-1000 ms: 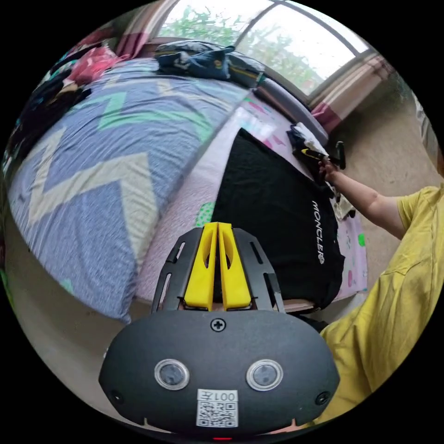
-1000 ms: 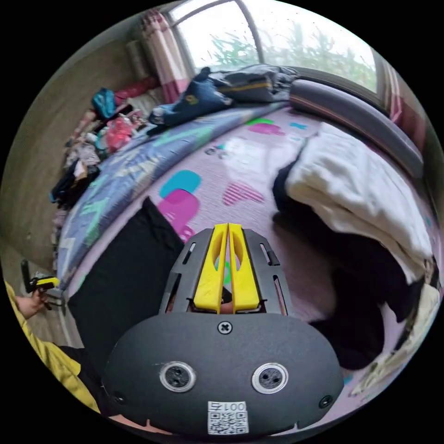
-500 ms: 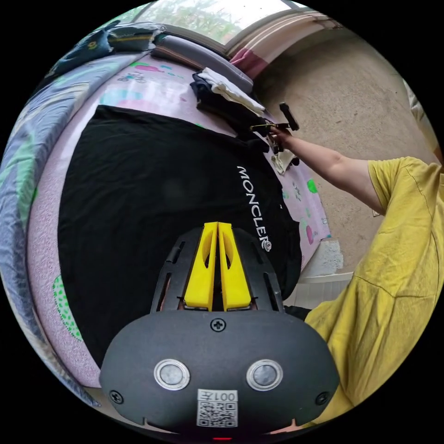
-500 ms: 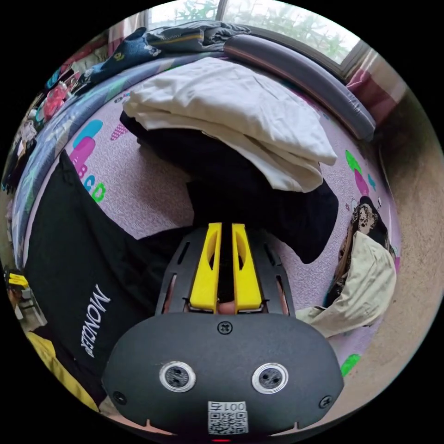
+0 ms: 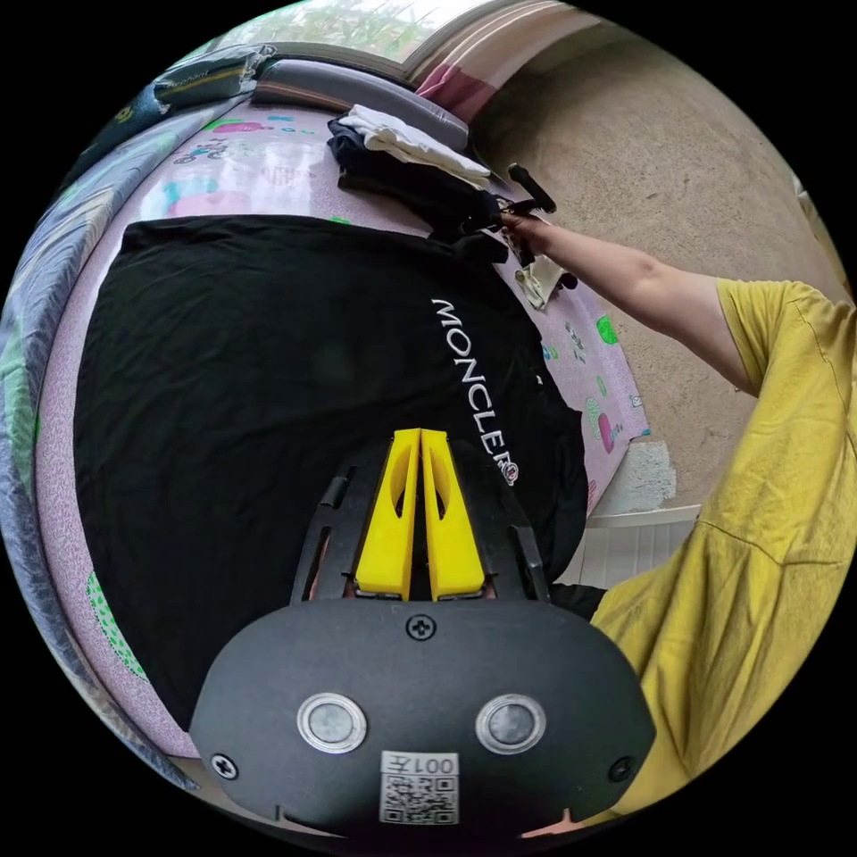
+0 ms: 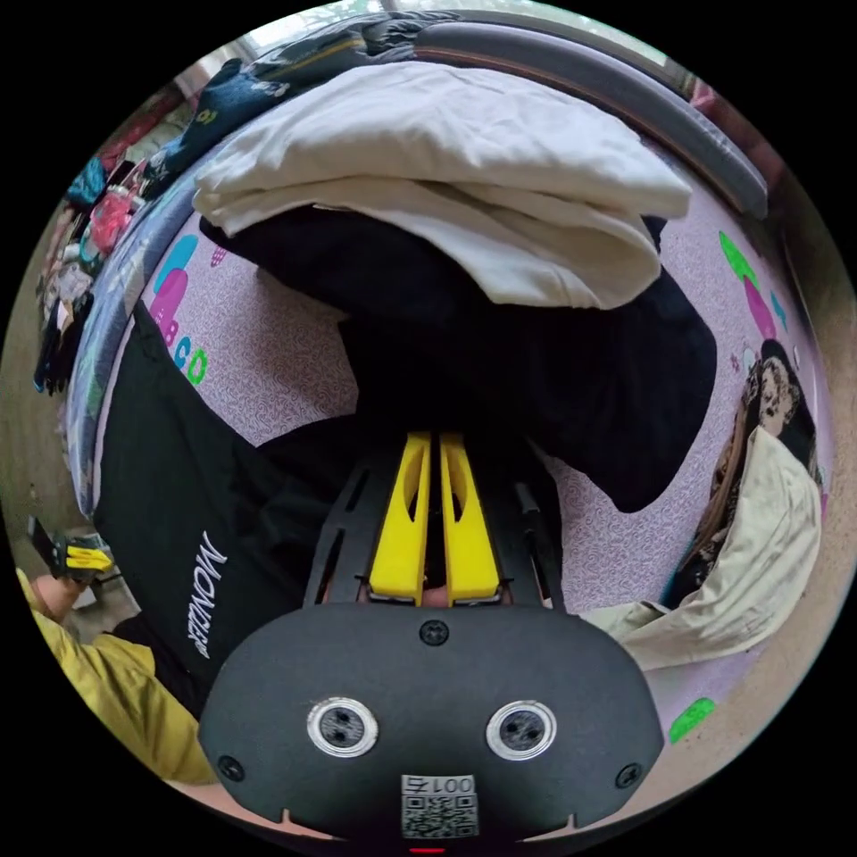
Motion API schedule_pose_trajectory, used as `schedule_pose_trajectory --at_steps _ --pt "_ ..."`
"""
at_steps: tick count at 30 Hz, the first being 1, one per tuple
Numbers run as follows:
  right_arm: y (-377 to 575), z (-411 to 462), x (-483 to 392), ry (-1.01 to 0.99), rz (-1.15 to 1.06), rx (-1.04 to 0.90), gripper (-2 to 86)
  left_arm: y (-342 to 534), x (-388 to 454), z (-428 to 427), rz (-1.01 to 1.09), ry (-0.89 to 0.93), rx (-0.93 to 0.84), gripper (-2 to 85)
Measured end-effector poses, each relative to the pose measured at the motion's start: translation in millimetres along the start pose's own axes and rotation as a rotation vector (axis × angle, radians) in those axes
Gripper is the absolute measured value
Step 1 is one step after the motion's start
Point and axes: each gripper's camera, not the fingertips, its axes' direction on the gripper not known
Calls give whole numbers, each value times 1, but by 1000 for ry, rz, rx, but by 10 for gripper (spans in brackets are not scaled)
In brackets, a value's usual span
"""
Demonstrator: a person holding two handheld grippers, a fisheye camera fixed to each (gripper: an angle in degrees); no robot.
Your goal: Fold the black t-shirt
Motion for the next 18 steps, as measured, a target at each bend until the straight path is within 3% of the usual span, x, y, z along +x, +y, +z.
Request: schedule_pose_trajectory --at_steps 2,8,12,15,18 --pt "7 -18 -13 38 -67 35 12 -10 5 5 17 -10 1 -12" --pt "54 -124 -34 -38 -161 432 4 -50 20 15 79 -27 57 -12" --pt "100 -185 -53 -209 -232 687 4 -90 29 18 152 -90 151 -12" --pt "135 -198 -86 -326 -382 682 5 -128 30 19 195 -100 210 -12" --pt "165 -172 -118 -386 -495 485 8 -168 24 26 209 -62 224 -11"
